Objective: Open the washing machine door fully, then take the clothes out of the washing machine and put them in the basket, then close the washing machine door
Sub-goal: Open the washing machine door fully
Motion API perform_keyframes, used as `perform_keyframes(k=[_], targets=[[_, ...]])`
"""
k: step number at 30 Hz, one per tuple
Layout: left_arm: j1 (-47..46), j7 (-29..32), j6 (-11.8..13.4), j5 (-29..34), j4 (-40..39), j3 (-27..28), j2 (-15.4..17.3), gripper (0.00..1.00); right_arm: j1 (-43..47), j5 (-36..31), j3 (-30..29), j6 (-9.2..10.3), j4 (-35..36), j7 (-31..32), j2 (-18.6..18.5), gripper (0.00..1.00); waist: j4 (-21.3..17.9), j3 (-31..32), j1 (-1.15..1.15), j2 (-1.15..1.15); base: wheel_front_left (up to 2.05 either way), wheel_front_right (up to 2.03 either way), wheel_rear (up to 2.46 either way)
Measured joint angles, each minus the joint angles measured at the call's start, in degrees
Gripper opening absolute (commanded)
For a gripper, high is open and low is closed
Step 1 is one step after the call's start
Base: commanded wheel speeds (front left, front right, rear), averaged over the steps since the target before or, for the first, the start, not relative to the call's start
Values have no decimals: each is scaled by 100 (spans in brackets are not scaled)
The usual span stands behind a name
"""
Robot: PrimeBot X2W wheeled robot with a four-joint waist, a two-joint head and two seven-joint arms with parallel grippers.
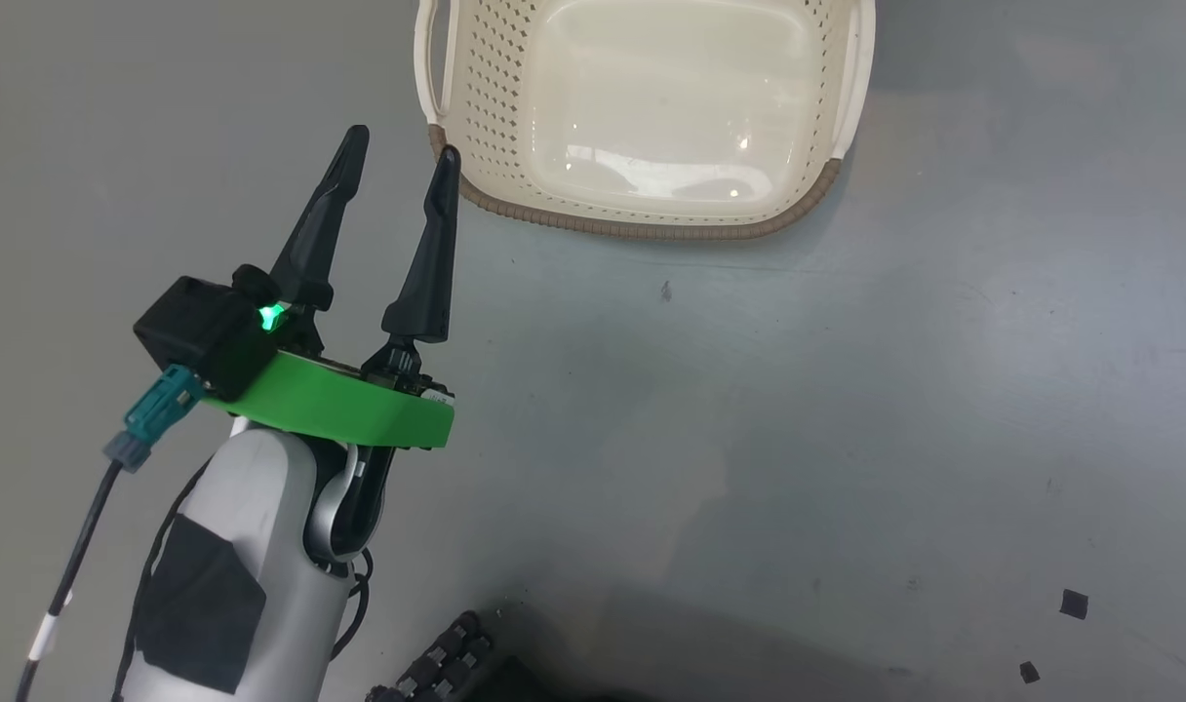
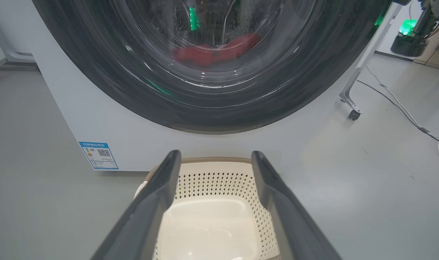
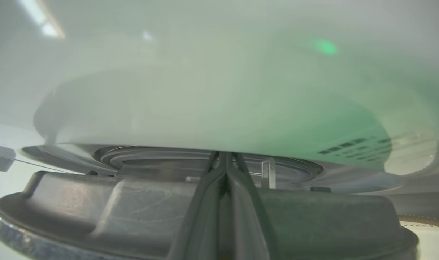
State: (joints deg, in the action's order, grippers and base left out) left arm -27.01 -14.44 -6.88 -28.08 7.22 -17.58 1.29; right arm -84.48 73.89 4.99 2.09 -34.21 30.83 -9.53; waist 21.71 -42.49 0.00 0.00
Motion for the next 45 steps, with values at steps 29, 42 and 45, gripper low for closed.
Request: perform_keyframes(k=[29, 42, 45], targets=[[-13, 0, 56, 52, 259, 372, -18, 100, 1357, 614, 654, -789, -475, 1501, 243, 0, -146, 884, 0, 0, 0, 0, 0], [279, 0, 56, 122, 490, 383, -16, 100, 2207, 1129, 1062, -858, -423, 2227, 434, 0, -134, 1625, 0, 0, 0, 0, 0], [364, 0, 63, 102, 523, 408, -15, 100, 2358, 1234, 1144, -860, -379, 2287, 461, 0, -126, 1811, 0, 0, 0, 0, 0]])
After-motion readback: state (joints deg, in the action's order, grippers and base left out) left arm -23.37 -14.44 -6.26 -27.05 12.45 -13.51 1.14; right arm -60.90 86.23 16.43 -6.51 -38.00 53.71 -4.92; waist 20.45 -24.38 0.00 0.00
